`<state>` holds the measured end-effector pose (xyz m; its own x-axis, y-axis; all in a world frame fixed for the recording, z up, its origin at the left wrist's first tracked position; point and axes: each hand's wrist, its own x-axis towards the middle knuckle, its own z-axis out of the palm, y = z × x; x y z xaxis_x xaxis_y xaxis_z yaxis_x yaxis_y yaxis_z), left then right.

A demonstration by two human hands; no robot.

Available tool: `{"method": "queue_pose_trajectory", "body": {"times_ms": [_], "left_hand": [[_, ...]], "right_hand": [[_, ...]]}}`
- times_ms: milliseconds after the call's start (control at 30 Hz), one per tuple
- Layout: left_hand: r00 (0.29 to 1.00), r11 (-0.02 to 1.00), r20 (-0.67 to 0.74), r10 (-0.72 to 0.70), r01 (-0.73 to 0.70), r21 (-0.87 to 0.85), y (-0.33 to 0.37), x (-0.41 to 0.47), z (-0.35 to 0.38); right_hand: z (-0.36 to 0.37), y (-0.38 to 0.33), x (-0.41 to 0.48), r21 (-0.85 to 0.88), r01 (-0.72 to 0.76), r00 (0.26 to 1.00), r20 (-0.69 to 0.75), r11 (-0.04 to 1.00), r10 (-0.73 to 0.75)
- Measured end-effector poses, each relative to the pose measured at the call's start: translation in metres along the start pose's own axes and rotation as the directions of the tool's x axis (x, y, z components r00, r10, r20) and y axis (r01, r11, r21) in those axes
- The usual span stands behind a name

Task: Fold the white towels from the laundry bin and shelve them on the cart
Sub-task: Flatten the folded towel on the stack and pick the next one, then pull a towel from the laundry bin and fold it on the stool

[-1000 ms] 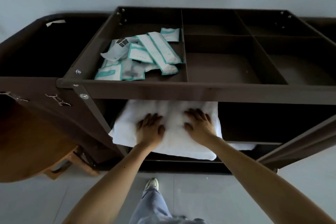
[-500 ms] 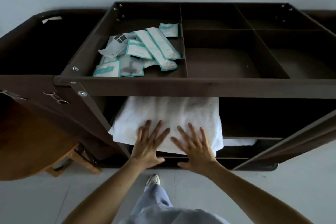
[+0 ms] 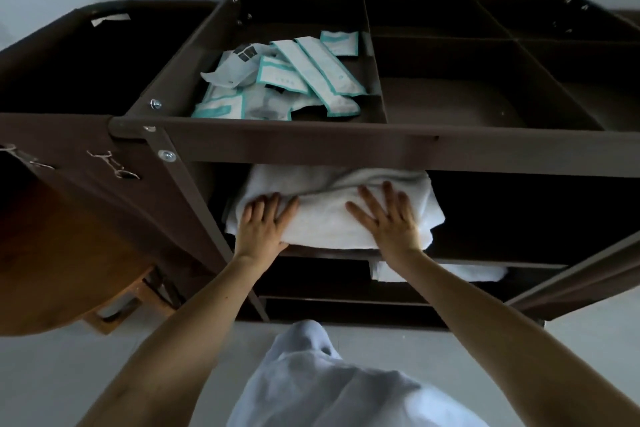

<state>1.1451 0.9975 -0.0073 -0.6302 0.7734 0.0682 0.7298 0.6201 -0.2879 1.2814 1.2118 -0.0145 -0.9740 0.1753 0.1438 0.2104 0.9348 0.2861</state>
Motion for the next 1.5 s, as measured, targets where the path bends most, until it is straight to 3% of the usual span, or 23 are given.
{"method": "queue_pose_trajectory", "body": {"times_ms": [100, 233, 467, 633, 833, 1033, 1300, 1500], "left_hand": [[0.999, 1.0, -0.027, -0.018, 0.017, -0.013, -0.003, 0.01, 0.006], [0.992, 0.989, 0.048, -0.119, 0.123, -0.086, -0.011, 0.026, 0.013], [0.977, 0.93, 0.195, -0.084, 0.147, -0.338, -0.018, 0.017, -0.012], [0.972, 0.879, 0.225, -0.074, 0.17, -0.445, -0.03, -0.023, -0.047], [0.965, 0.766, 0.199, -0.172, 0.258, -0.589, -0.051, -0.079, -0.048], [0.924, 0.734, 0.199, -0.326, 0.38, -0.562, -0.118, -0.165, -0.04], [0.736, 0.515, 0.19, -0.65, 0.61, -0.602, -0.254, -0.331, -0.024], [0.658, 0.458, 0.205, -0.725, 0.682, -0.57, -0.339, -0.417, -0.004]], "right_hand": [[0.004, 0.002, 0.02, -0.003, -0.036, 0.998, 0.06, 0.999, 0.036], [-0.003, 0.0, 0.045, 0.012, -0.105, 0.976, 0.192, 0.994, 0.101], [-0.031, -0.02, 0.04, 0.324, -0.253, 0.908, 0.406, 0.912, 0.108], [-0.071, -0.039, 0.029, 0.427, -0.174, 0.899, 0.436, 0.887, -0.033], [-0.108, -0.1, 0.022, 0.525, -0.028, 0.911, 0.363, 0.851, -0.194], [-0.139, -0.204, 0.032, 0.566, 0.031, 0.888, 0.362, 0.824, -0.282], [-0.21, -0.431, 0.041, 0.63, 0.271, 0.823, 0.24, 0.727, -0.514], [-0.238, -0.536, 0.055, 0.653, 0.322, 0.751, 0.264, 0.685, -0.605]]}}
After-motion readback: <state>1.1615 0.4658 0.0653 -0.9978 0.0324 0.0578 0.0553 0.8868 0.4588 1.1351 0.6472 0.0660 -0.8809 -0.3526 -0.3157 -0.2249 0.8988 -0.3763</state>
